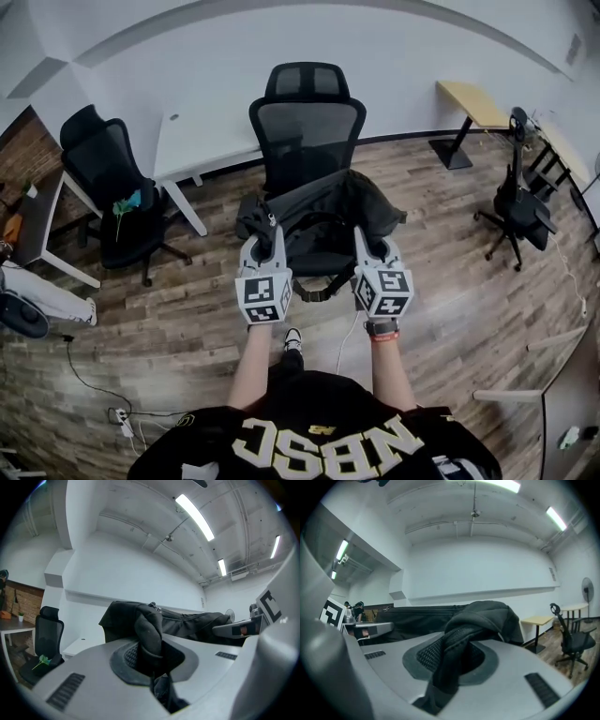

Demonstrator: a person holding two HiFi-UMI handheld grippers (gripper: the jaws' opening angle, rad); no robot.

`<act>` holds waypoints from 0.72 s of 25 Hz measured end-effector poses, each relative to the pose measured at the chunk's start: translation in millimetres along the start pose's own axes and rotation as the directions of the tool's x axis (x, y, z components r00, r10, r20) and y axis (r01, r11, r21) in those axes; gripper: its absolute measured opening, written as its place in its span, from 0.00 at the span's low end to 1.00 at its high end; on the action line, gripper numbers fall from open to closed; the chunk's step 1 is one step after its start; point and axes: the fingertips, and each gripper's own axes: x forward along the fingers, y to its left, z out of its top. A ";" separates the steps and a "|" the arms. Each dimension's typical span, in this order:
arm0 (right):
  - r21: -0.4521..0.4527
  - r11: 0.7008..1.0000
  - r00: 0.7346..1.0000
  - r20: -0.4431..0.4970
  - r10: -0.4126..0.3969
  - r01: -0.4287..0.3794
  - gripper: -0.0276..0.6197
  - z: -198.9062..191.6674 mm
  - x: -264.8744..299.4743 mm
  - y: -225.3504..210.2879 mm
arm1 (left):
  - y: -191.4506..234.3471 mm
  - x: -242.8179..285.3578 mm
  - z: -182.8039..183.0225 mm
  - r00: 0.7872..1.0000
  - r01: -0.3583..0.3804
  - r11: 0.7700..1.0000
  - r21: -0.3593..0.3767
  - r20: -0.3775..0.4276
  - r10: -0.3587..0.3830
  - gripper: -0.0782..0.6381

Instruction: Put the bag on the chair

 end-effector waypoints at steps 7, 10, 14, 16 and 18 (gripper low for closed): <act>0.002 1.000 0.999 -0.032 -0.025 0.025 0.16 6.3 76.5 12.5 | 54.4 61.2 -3.8 0.999 0.039 0.999 -0.018 -0.021 -0.039 0.16; 0.003 0.999 0.999 -0.034 -0.039 0.039 0.16 6.4 100.7 14.8 | 69.8 81.6 -5.3 0.998 0.064 0.998 -0.012 -0.024 -0.064 0.16; 0.010 0.999 0.997 -0.068 -0.046 0.046 0.16 -8.4 128.4 20.0 | 91.9 104.4 -15.8 0.997 0.063 0.998 -0.031 -0.037 -0.064 0.16; 0.025 0.999 0.994 -0.097 -0.042 0.045 0.16 -19.7 141.5 20.2 | 98.9 116.8 -25.1 0.996 0.063 0.997 -0.049 -0.058 -0.066 0.16; 0.037 0.998 0.992 -0.121 -0.038 0.042 0.17 -29.0 155.3 15.9 | 101.2 128.6 -35.1 0.994 0.071 0.996 -0.060 -0.076 -0.075 0.16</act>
